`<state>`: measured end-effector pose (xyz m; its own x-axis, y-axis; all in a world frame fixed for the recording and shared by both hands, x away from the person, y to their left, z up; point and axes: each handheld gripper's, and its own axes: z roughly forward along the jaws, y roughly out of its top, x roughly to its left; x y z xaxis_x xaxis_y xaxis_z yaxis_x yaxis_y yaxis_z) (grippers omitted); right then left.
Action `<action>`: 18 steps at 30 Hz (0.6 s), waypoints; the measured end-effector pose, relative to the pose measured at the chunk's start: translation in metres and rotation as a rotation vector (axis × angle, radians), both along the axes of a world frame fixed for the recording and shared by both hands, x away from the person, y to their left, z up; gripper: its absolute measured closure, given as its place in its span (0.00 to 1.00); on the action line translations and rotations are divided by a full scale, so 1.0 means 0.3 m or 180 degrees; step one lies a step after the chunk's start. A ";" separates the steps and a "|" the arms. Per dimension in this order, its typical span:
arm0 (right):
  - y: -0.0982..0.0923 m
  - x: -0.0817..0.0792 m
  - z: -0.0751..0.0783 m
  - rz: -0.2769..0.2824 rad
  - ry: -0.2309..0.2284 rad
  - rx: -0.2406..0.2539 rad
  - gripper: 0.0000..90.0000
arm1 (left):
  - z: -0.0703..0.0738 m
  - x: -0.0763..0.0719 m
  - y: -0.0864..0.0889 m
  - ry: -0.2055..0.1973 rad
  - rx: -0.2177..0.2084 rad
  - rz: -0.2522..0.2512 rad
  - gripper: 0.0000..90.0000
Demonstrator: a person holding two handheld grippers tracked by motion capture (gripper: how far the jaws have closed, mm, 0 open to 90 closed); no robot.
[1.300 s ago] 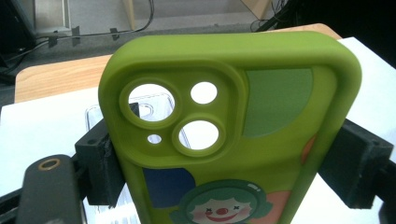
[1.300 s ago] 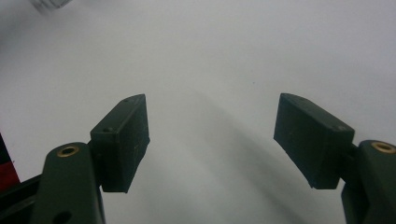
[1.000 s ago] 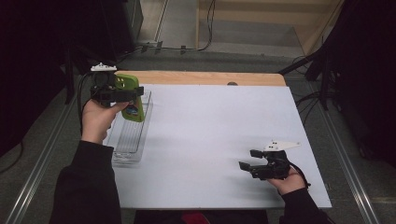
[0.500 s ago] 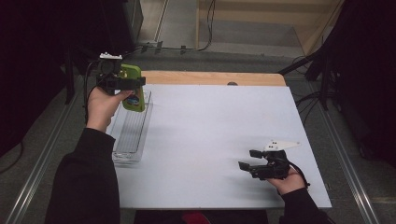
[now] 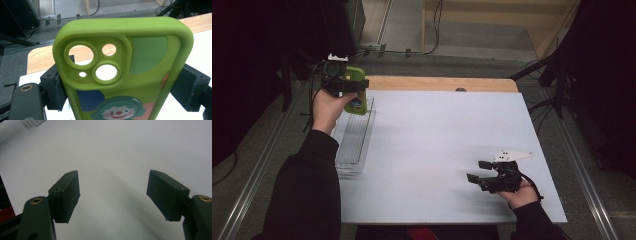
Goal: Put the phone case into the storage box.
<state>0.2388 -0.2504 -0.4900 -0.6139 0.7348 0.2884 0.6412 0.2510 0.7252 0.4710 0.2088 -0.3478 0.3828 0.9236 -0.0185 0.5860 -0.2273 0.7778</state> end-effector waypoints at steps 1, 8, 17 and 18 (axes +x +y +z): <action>0.000 0.000 0.000 0.0002 -0.0003 0.0000 0.28 | -0.005 0.006 0.001 -0.0014 -0.0012 0.0009 0.18; 0.001 -0.001 0.003 0.0005 -0.0010 0.0016 0.28 | -0.038 0.042 0.009 -0.0037 -0.0038 0.0135 0.17; -0.005 -0.002 0.004 -0.0006 -0.0020 0.0034 0.28 | -0.092 0.071 0.012 -0.0014 0.0000 0.0260 0.17; -0.005 -0.002 0.004 -0.0006 -0.0020 0.0034 0.28 | -0.099 0.075 0.016 -0.0003 -0.0013 0.0274 0.17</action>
